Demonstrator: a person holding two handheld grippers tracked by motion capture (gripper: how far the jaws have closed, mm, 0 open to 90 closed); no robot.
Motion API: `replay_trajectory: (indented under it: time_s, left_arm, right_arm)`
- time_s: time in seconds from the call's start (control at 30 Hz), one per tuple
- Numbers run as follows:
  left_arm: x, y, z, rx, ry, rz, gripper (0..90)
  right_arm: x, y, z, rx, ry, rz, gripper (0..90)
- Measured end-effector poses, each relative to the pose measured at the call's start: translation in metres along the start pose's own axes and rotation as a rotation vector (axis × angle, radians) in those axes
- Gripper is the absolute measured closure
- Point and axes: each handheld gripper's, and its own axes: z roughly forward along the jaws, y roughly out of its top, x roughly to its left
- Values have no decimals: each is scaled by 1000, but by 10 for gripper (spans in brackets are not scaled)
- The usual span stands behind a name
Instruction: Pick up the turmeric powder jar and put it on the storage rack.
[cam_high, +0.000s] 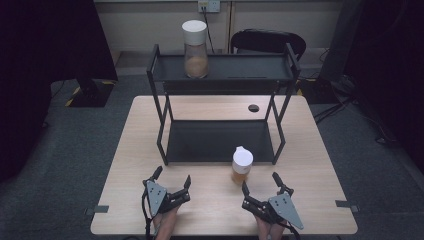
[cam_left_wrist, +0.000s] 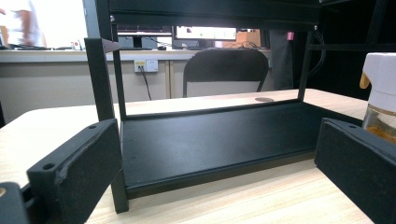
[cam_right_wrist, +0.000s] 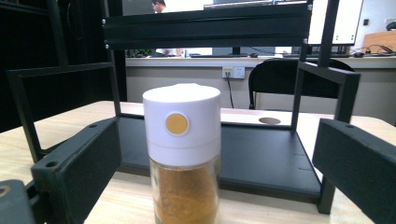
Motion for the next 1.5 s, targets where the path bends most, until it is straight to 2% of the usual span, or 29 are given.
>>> replay_trajectory:
  time_s: [0.3,0.47,0.63,0.93,1.13,1.33,1.5]
  left_arm:
    - [0,0,0,0,0,0,5]
    - [0,0,0,0,0,0,6]
    - [0,0,0,-1,0,-1,6]
    - [1,0,0,0,-6,0,5]
    - [1,0,0,0,-5,0,6]
    - [1,0,0,1,-4,0,6]
    - [1,0,0,0,-4,0,6]
  right_arm:
    - [1,9,6,-23,21,-21,6]
    - [1,15,13,-5,45,-9,27]
    - [6,18,21,-7,48,-30,35]
    - [3,26,37,36,74,-10,69]
    - [4,27,45,69,72,-13,97]
    - [0,28,55,100,72,5,124]
    - [0,28,62,132,74,-4,151]
